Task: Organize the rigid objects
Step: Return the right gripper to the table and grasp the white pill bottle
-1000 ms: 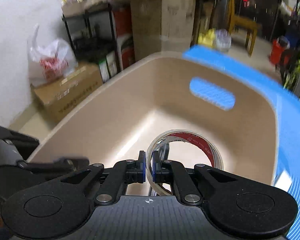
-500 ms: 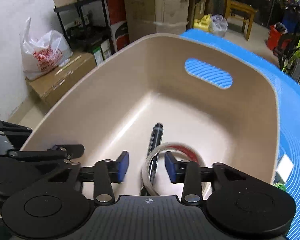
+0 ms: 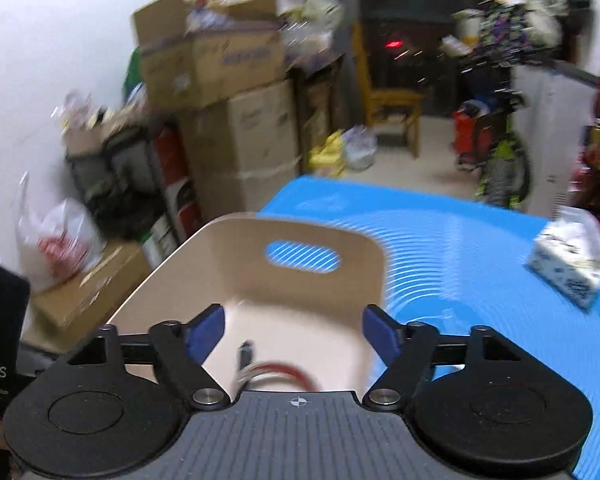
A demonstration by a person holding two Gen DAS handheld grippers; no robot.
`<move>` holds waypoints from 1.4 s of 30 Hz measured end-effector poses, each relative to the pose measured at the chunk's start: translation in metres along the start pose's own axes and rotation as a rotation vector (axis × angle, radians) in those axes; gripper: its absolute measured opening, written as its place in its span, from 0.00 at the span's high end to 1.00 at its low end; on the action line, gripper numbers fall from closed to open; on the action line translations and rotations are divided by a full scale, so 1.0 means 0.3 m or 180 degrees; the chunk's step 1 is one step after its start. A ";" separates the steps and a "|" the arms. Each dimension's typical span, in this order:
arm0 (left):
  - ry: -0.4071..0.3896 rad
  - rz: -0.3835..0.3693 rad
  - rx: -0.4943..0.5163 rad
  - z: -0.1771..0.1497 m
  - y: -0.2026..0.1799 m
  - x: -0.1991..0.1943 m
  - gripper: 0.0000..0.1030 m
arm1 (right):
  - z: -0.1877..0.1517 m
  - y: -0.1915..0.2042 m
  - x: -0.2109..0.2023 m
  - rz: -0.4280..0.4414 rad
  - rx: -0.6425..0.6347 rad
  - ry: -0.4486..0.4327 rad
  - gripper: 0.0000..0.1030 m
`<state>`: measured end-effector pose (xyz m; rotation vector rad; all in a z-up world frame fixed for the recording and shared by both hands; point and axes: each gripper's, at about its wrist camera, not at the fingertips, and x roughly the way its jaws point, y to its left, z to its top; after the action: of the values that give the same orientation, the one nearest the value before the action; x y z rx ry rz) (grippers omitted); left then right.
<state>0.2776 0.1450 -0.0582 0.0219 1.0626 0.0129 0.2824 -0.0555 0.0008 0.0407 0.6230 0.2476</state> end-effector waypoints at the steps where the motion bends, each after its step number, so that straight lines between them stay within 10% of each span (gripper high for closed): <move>1: 0.0000 0.0000 0.0001 -0.001 0.001 0.001 0.93 | -0.004 -0.023 -0.010 -0.0052 0.0043 -0.0036 0.19; 12: -0.0001 0.0014 0.0008 -0.004 -0.001 0.003 0.92 | -0.155 -0.234 -0.042 -0.0846 0.0078 -0.0147 0.08; 32: 0.0000 0.0019 0.0012 -0.006 -0.003 0.000 0.92 | -0.366 -0.296 0.175 -0.1135 0.0349 0.0388 0.07; 42: -0.0001 0.0022 0.0013 -0.006 -0.004 0.000 0.92 | -0.377 -0.301 0.196 -0.1120 0.0381 0.0466 0.34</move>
<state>0.2761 0.1438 -0.0591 0.0294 1.0623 0.0169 0.2824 -0.1331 -0.1349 0.0275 0.7780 -0.1287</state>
